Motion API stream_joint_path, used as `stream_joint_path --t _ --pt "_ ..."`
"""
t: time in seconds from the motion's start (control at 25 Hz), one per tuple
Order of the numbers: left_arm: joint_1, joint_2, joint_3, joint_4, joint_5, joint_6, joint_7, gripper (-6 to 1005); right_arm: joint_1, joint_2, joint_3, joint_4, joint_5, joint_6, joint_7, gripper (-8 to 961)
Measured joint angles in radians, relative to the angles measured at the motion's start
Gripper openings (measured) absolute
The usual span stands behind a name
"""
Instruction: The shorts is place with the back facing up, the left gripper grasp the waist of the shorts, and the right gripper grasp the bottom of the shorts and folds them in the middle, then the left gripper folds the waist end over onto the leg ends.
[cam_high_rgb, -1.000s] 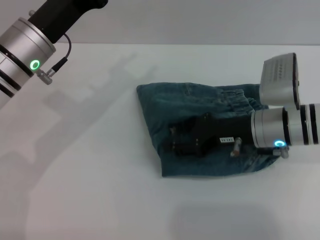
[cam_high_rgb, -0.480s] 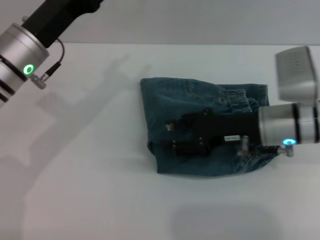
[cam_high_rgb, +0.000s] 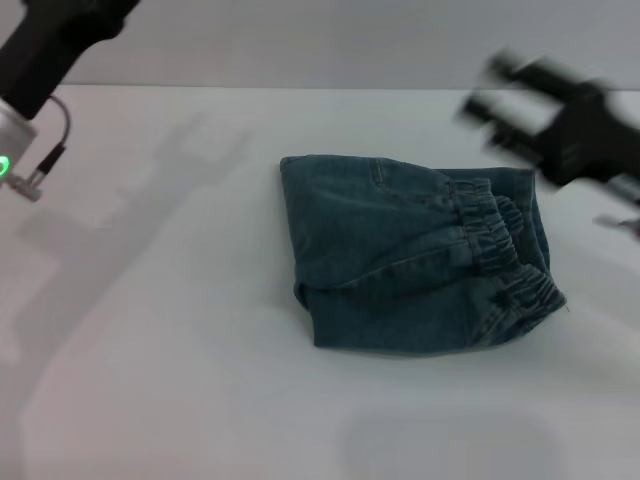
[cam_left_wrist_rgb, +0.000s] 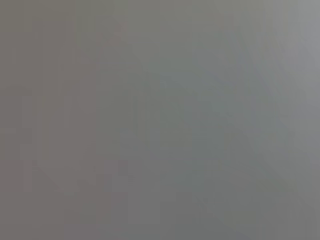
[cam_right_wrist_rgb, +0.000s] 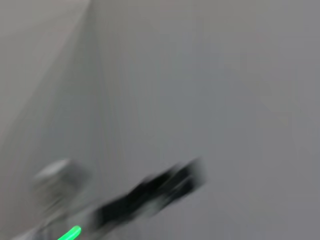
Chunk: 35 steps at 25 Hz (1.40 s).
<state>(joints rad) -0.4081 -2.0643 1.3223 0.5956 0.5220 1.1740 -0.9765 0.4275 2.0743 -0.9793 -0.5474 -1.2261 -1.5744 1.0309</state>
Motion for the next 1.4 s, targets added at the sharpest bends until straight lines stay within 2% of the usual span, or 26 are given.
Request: stream_joint_path --t 0.16,0.32,0.48,0.64,0.8,1.4 --pt "0.030 -0.003 -0.014 -0.081 -0.111 0.105 0.114 836 -0.045 0.000 0.041 0.144 0.311 0.004 -0.235 559" --pt "0.057 -0.006 -0.014 -0.206 -0.291 0.252 0.283 836 -0.060 0.001 0.109 0.289 0.592 0.002 -0.456 558" --pt "0.066 -0.009 -0.014 -0.340 -0.422 0.352 0.391 836 -0.058 0.001 0.171 0.378 0.799 0.005 -0.662 558" --pt "0.077 -0.010 -0.014 -0.439 -0.478 0.385 0.433 836 -0.043 0.000 0.217 0.412 0.947 0.036 -0.805 558" --pt "0.096 -0.013 -0.012 -0.481 -0.487 0.392 0.438 836 -0.032 -0.003 0.231 0.411 1.016 0.095 -0.824 558" --pt "0.114 -0.013 -0.007 -0.505 -0.487 0.413 0.432 836 -0.018 -0.009 0.239 0.405 1.025 0.177 -0.828 558"
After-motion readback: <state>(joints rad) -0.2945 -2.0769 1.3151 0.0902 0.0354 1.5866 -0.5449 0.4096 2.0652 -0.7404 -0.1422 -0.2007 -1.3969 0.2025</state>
